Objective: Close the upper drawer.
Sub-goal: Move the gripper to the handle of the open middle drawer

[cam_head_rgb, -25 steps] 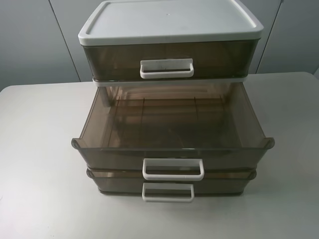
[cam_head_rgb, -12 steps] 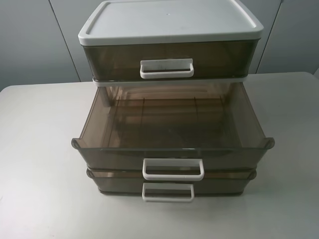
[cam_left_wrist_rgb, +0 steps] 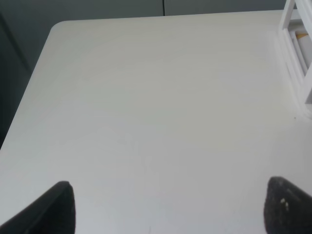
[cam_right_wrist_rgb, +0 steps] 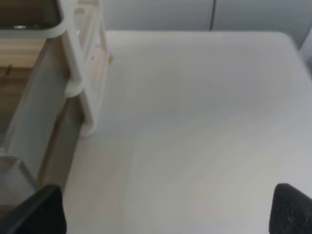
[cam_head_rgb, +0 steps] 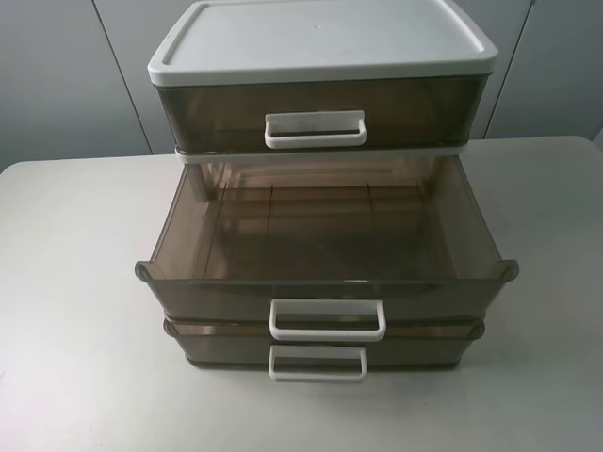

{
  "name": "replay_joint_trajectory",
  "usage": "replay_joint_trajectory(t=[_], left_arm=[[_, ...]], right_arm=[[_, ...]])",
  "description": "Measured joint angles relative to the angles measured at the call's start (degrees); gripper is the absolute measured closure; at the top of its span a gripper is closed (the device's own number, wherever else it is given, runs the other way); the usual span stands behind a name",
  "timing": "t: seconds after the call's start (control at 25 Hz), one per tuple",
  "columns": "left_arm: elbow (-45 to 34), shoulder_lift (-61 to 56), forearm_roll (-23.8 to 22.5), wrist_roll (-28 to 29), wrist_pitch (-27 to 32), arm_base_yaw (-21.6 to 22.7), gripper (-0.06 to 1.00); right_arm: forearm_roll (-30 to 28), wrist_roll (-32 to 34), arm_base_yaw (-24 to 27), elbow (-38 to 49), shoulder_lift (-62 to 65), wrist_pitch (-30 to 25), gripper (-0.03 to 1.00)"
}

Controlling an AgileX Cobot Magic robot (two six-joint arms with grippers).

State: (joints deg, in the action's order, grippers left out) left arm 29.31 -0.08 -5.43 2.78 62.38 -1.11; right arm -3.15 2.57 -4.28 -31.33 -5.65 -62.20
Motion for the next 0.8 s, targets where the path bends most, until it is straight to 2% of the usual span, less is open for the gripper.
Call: replay_joint_trajectory(t=[0.32, 0.48, 0.6, 0.68, 0.8], left_arm=[[0.0, 0.0, 0.0, 0.0, 0.0, 0.0, 0.2], [0.0, 0.0, 0.0, 0.0, 0.0, 0.0, 0.2], [0.0, 0.0, 0.0, 0.0, 0.0, 0.0, 0.2], [0.0, 0.0, 0.0, 0.0, 0.0, 0.0, 0.2], [0.0, 0.0, 0.0, 0.0, 0.0, 0.0, 0.2]], right_arm=[[1.7, -1.5, -0.3, -16.0, -25.5, 5.0, 0.34], [7.8, -11.0, -1.2, -21.9, -36.5, 6.4, 0.34], [10.7, -17.9, -7.6, -24.3, -42.1, 7.1, 0.34], [11.0, -20.5, -14.4, -25.2, -44.7, 7.9, 0.34], [8.2, -22.1, -27.6, -25.8, -48.1, 9.4, 0.34]])
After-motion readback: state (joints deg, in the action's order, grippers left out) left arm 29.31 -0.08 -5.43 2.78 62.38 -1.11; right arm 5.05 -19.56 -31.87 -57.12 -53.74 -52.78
